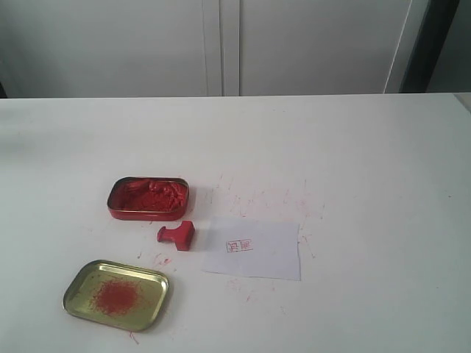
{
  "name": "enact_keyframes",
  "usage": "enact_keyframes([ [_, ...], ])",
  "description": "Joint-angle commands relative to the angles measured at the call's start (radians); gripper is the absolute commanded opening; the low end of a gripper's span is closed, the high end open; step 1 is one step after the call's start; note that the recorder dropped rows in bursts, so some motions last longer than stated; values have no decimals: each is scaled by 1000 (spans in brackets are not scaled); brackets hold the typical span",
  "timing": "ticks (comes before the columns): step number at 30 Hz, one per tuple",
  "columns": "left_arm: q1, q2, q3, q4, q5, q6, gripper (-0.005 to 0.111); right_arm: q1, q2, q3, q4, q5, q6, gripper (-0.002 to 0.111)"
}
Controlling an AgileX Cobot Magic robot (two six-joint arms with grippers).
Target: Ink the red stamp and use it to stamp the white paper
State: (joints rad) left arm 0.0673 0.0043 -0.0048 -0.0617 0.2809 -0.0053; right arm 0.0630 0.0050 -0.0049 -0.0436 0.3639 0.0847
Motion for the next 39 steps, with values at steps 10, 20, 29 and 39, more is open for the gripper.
enact_keyframes([
  [10, 1, -4, 5, -4, -38, 5, 0, -5, -5, 5, -6, -14, 1, 0],
  [20, 1, -4, 5, -4, -38, 5, 0, -5, -5, 5, -6, -14, 1, 0],
  [29, 1, -4, 5, -4, -38, 5, 0, -5, -5, 5, -6, -14, 1, 0],
  [39, 1, -4, 5, -4, -38, 5, 0, -5, -5, 5, -6, -14, 1, 0],
])
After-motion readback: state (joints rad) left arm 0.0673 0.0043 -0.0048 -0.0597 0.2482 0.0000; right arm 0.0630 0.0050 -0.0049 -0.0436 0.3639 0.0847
